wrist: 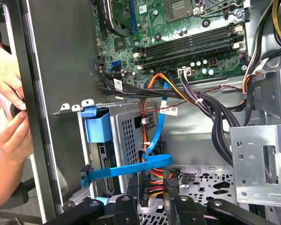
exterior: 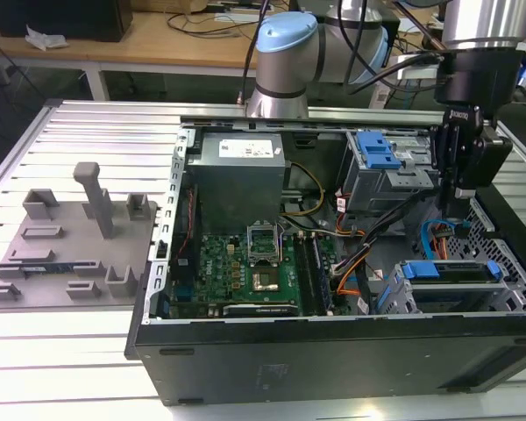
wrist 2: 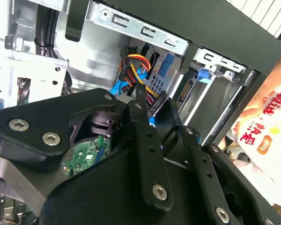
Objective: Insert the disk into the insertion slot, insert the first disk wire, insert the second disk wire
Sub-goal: 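Insert the first disk wire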
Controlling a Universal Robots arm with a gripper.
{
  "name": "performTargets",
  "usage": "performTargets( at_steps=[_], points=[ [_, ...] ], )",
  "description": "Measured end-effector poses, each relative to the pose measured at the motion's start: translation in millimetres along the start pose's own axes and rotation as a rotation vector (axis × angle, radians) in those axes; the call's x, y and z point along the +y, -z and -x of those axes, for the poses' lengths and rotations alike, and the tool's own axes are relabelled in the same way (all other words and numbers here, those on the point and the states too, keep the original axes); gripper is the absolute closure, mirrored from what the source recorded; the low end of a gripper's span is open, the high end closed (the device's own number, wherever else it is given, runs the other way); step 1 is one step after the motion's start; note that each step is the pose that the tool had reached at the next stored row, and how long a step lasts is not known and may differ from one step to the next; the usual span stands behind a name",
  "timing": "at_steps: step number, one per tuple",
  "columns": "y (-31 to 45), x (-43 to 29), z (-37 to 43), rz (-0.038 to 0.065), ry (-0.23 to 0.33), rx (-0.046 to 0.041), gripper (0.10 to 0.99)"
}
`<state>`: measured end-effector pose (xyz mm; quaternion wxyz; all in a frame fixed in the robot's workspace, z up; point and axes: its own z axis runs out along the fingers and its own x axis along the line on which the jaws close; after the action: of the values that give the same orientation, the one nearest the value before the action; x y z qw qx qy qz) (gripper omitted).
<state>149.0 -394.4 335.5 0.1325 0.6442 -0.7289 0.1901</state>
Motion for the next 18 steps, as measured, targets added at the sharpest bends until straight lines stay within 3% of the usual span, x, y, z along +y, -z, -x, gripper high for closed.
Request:
performTargets(
  at_steps=[4, 6, 11, 12, 13, 15, 18],
  points=[
    [-0.2, 0.0, 0.2, 0.0, 0.0, 0.0005, 0.737],
    [-0.4, 0.0, 0.3, 0.0, 0.0, 0.0018, 0.918],
    [-0.5, 0.0, 0.3, 0.0, 0.0, 0.0012, 0.918],
    [-0.8, 0.0, -0.1, 0.001, 0.0, -0.0035, 0.918],
    [-1.7, -0.3, -2.1, 0.002, -0.001, -0.0141, 0.918],
    [-0.3, -2.0, -5.0, 0.008, -0.003, -0.0474, 0.918],
    [6.3, -7.5, -8.2, 0.024, 0.004, -0.0529, 0.918]
  ],
)
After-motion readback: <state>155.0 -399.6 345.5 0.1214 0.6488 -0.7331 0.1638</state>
